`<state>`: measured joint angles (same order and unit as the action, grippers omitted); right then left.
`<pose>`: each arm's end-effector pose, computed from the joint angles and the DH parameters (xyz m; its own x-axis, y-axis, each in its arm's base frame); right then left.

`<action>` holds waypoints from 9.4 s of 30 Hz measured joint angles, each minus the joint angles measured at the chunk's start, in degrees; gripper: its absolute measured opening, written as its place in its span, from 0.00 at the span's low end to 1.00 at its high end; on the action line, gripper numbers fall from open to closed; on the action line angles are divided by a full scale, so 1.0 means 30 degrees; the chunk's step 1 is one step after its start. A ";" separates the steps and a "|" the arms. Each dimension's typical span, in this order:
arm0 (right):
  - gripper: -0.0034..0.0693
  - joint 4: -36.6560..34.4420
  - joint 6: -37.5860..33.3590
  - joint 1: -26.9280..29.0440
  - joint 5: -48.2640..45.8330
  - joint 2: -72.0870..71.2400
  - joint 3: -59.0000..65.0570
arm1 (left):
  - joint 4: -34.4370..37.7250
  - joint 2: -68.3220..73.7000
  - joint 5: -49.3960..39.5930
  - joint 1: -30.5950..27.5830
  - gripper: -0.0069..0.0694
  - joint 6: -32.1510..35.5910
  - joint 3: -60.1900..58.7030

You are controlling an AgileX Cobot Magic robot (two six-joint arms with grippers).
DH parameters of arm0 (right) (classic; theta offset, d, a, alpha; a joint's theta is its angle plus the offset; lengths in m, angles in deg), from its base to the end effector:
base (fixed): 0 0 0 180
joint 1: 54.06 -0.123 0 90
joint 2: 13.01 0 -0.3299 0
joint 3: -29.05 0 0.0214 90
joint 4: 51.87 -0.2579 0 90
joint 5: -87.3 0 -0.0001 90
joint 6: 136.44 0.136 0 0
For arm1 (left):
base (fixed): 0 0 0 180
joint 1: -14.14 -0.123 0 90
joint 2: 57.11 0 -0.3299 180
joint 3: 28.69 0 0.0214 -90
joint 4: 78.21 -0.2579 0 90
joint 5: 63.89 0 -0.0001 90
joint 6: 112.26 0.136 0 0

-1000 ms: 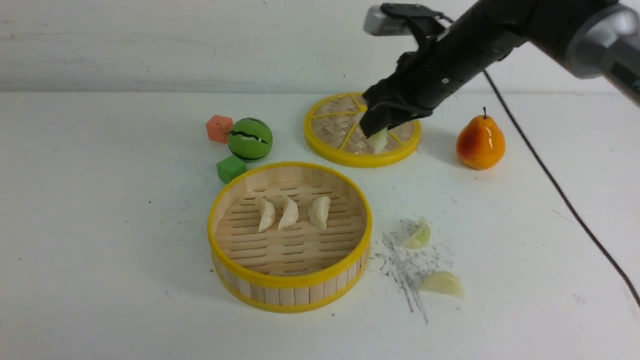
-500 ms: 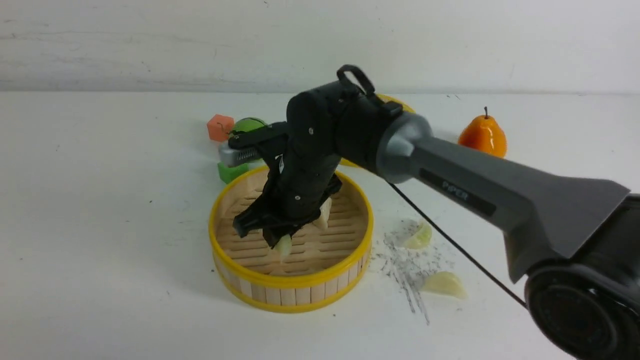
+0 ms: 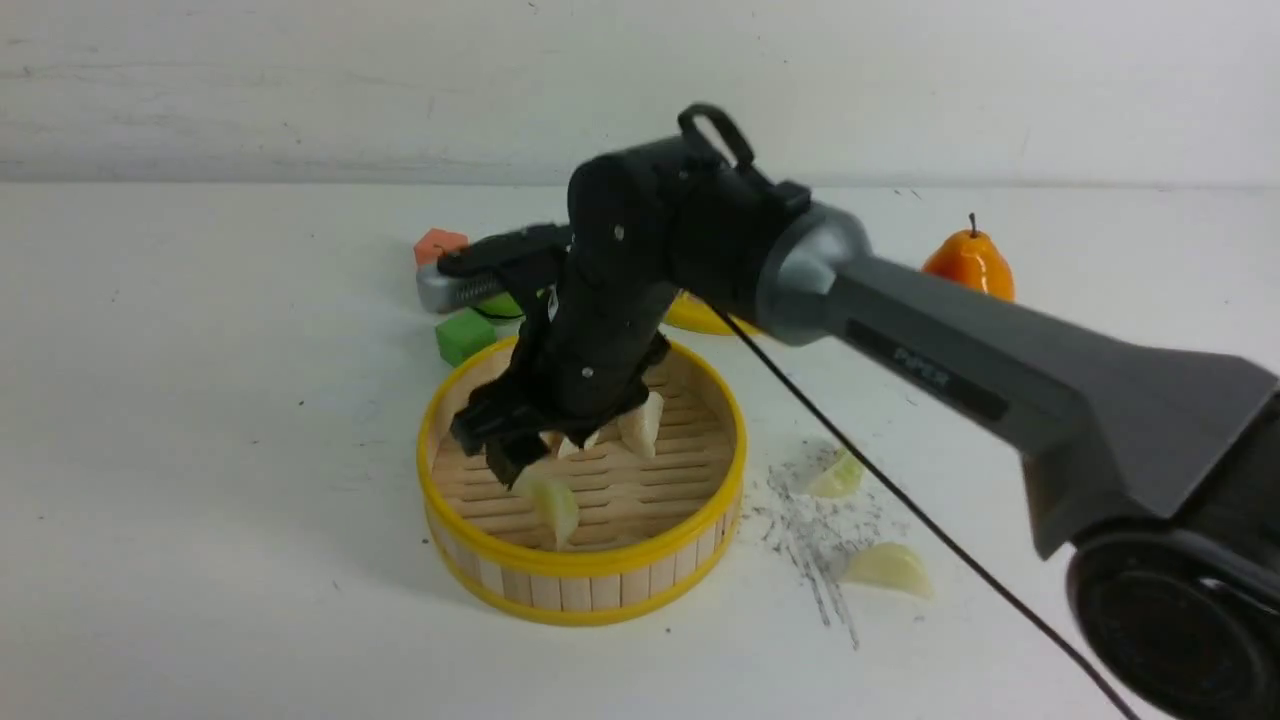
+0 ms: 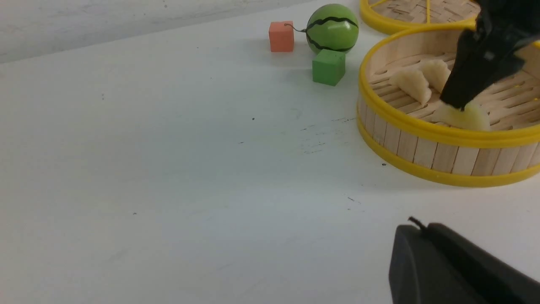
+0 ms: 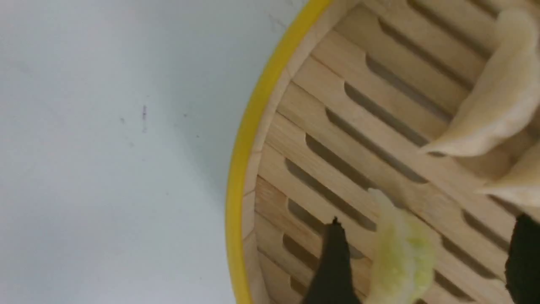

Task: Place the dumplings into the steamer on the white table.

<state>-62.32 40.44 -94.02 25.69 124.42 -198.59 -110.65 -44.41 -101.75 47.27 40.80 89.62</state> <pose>0.4197 0.3800 0.2511 -0.6929 -0.5381 -0.4800 -0.6708 0.7251 0.1555 0.0606 0.0140 0.2465 -0.2553 0.1609 -0.9534 0.2521 0.9630 0.0950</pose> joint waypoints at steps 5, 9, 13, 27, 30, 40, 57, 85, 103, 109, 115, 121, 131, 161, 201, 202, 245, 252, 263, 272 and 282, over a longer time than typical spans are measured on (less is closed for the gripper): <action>0.77 0.1320 -0.1986 0.0946 -0.1131 -0.3142 -0.0240 | 0.0111 0.0000 0.0155 0.0000 0.09 -0.0125 0.0000; 0.74 0.2005 -0.2518 0.3326 -0.2818 -0.4641 -0.0341 | 0.1161 0.0095 0.1393 0.0000 0.09 -0.1315 0.0000; 0.70 0.1370 -0.2279 0.6145 -0.3024 -0.5350 0.1617 | 0.1778 0.0690 0.3048 0.0000 0.09 -0.2859 0.0000; 0.64 -0.0409 -0.9270 0.6795 0.1166 -0.6952 1.4666 | 0.0994 0.2249 0.3438 0.0000 0.10 -0.3422 -0.0013; 0.64 -0.0409 -1.0076 0.6795 0.2804 -0.6932 1.5123 | 0.0689 0.2249 0.3500 0.0000 0.10 -0.3439 -0.0013; 0.46 -0.0867 -1.1430 0.6795 0.3355 -0.5382 1.5226 | 0.0503 0.2249 0.3563 0.0000 0.10 -0.3488 -0.0013; 0.28 -0.0014 -0.7409 0.6795 -0.1407 -0.5311 1.1374 | 0.0488 0.2249 0.3569 0.0000 0.12 -0.3488 -0.0021; 0.27 -0.5344 -0.5636 0.2428 0.4021 -0.1070 0.6090 | 0.0129 0.2249 0.3569 0.0000 0.14 -0.3503 -0.0021; 0.65 -0.4993 -0.3297 0.4142 0.0677 -0.2508 0.4243 | 0.0131 0.2249 0.3421 0.0000 0.16 -0.3503 -0.0021; 0.64 -0.3212 -0.3990 0.7493 -0.1272 -0.4006 0.4341 | 0.0131 0.2249 0.3421 0.0000 0.16 -0.3520 -0.0021; 0.58 -0.3078 -0.3617 0.8719 -0.1203 -0.3342 0.7045 | 0.0131 0.2249 0.3409 0.0000 0.17 -0.3520 -0.0021; 0.56 -0.3492 -0.1288 0.8612 0.1867 -0.2409 0.8667 | 0.0131 0.2249 0.3409 0.0000 0.17 -0.3542 -0.0021; 0.51 -0.1126 0.0594 0.7821 0.3047 -0.1542 0.8756 | 0.0131 0.2249 0.3409 0.0000 0.18 -0.3542 -0.0021; 0.31 -0.3428 -0.4310 0.3178 0.2802 -0.3706 0.6869 | -0.0017 0.2249 0.3419 0.0000 0.21 -0.3542 -0.0021; 0.02 0.7215 0.2206 0.2910 0.6014 -2.2662 1.9151 | -0.0093 0.2249 0.3419 0.0000 0.24 -0.3542 -0.0021; 0.02 0.7302 0.2251 0.2910 0.7565 -2.3879 2.0930 | -0.0093 0.2249 0.3419 0.0000 0.24 -0.3542 -0.0021; 0.05 0.6647 0.2271 1.1940 2.2957 -4.1287 4.2475 | -0.0098 0.2249 0.3422 0.0000 0.29 -0.3542 -0.0021; 0.05 0.3326 0.2051 1.5272 1.9316 -4.3703 4.2475 | -0.0116 0.2249 0.3425 0.0000 0.30 -0.3542 -0.0021; 0.05 0.2969 0.1793 1.4822 1.3616 -4.3768 4.2389 | -0.0121 0.2249 0.3425 0.0000 0.31 -0.3542 -0.0021; 0.05 0.2934 0.1793 1.4822 1.3450 -4.3768 4.2354 | -0.0137 0.2249 0.3425 0.0000 0.31 -0.3542 -0.0021; 0.06 0.2934 0.1793 1.4822 1.3428 -4.3768 4.2334 | -0.0137 0.2249 0.3425 0.0000 0.31 -0.3542 -0.0021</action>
<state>-53.51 45.82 -49.56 65.98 -6.89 -71.59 -111.06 -37.67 -91.48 47.27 30.18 89.55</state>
